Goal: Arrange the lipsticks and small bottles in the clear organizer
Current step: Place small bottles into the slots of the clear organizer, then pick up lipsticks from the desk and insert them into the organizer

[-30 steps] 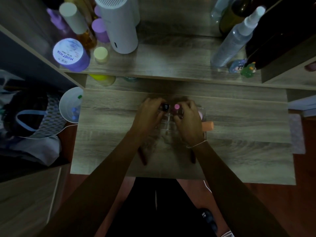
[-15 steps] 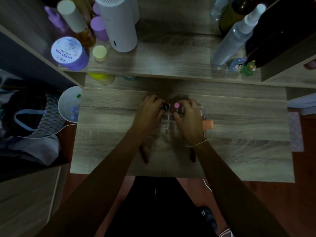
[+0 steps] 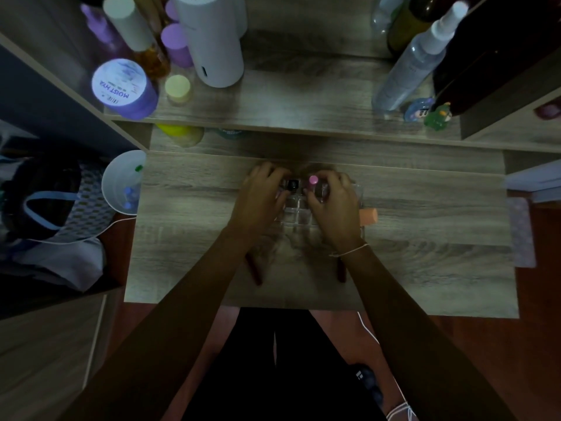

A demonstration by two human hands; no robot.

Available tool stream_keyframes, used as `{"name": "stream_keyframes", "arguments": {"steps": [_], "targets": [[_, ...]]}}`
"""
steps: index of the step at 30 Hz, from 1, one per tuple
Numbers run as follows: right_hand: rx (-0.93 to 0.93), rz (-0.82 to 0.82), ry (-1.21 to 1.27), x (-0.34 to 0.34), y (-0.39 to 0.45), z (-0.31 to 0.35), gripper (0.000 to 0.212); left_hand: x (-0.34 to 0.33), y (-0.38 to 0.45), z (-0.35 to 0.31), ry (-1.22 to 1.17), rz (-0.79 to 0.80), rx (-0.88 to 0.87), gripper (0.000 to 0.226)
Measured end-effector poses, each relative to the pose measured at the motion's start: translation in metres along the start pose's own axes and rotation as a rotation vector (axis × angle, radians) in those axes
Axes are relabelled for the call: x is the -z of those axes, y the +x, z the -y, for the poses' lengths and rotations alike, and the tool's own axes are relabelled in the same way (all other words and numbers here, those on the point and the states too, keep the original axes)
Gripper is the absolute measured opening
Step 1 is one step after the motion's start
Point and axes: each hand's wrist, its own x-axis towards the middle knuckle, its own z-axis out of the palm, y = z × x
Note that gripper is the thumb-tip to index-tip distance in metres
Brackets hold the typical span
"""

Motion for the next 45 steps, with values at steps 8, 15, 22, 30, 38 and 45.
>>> {"name": "stream_keyframes", "arguments": {"steps": [8,15,22,30,38,45], "targets": [[-0.024,-0.005,0.018,0.0,-0.005,0.001,0.038,0.005,-0.014,0.007,-0.057,-0.084,0.008,0.039],[-0.051,-0.027,0.069,0.01,-0.023,0.006,0.042,0.004,-0.043,0.003,-0.032,-0.13,0.042,0.04],[-0.034,-0.022,0.045,0.002,-0.062,-0.005,0.038,-0.008,-0.093,0.005,-0.031,-0.108,-0.028,0.035],[-0.085,0.034,-0.009,-0.003,-0.11,-0.023,0.032,-0.025,-0.129,0.033,-0.025,-0.024,-0.04,0.039],[-0.236,-0.125,-0.022,0.004,-0.143,-0.034,0.025,-0.033,-0.137,0.046,-0.044,-0.032,0.123,0.029],[-0.39,-0.095,-0.1,0.008,-0.141,-0.039,0.035,-0.039,-0.134,0.045,-0.268,-0.028,0.533,0.038]]}}
